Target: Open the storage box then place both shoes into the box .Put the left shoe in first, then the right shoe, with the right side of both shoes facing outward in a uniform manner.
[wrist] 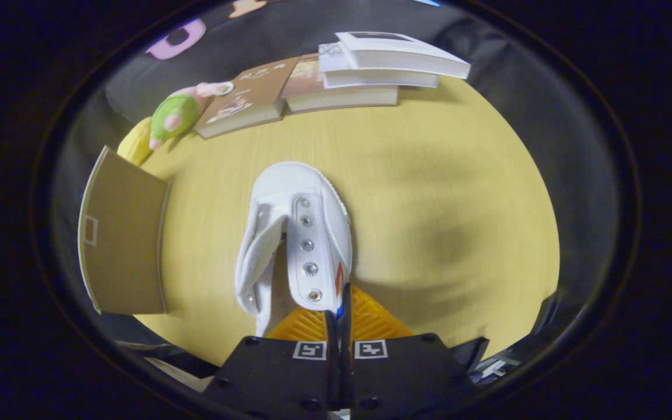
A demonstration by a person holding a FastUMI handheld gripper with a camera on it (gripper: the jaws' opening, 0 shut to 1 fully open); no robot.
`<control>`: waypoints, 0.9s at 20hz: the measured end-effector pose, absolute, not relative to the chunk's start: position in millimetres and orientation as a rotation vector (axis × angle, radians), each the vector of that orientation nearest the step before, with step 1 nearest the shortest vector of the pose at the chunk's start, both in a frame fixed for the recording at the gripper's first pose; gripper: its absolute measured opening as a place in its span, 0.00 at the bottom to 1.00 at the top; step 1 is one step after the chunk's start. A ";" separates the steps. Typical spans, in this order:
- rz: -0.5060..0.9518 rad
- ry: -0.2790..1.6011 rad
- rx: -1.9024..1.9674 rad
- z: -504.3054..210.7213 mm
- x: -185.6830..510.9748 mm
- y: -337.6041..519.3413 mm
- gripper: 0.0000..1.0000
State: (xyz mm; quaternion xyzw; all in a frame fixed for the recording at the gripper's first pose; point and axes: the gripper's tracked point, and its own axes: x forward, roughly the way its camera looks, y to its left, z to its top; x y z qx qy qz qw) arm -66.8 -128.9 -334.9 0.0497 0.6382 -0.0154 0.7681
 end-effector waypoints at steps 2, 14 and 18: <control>-0.044 1.397 0.186 -329.6 -70.1 -119.9 0.04; 0.044 1.322 0.420 -233.0 -42.6 -19.7 0.03; 0.107 1.282 0.452 -193.3 -28.3 27.8 0.04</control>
